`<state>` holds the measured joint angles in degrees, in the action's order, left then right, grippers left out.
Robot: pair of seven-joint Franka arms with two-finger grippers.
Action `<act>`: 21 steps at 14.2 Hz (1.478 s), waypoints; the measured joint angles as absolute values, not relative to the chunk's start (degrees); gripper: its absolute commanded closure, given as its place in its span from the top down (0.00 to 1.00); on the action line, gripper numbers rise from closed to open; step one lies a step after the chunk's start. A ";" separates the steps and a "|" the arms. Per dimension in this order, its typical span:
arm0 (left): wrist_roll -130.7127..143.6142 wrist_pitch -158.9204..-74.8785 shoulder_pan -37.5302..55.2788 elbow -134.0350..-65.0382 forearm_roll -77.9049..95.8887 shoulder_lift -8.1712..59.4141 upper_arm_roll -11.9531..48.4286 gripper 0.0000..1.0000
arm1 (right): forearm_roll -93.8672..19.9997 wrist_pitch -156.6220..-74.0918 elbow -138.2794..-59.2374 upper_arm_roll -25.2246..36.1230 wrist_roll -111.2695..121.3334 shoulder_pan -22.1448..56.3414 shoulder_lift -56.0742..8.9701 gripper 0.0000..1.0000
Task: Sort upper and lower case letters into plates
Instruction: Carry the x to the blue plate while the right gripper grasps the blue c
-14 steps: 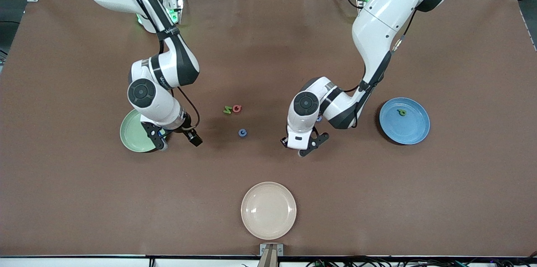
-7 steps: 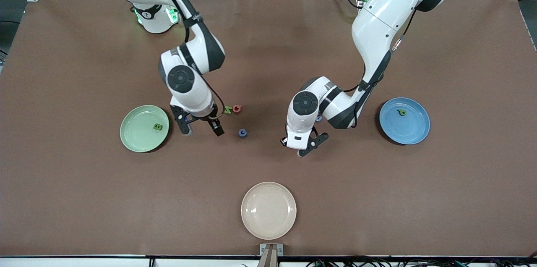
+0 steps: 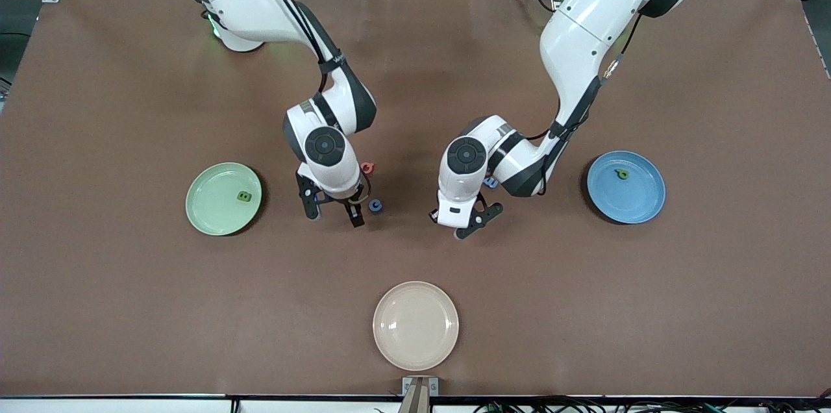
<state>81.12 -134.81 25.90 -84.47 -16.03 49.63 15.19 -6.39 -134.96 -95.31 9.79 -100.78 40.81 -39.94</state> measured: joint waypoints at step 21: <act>36.70 -127.69 -13.96 -115.99 -17.41 21.55 27.66 0.06 | -6.43 -133.07 -87.00 9.20 -109.05 43.41 -46.88 0.65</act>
<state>36.70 -127.69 -13.96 -115.99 -17.41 21.55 27.66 -6.43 -133.07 -87.00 9.20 -109.05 43.41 -46.88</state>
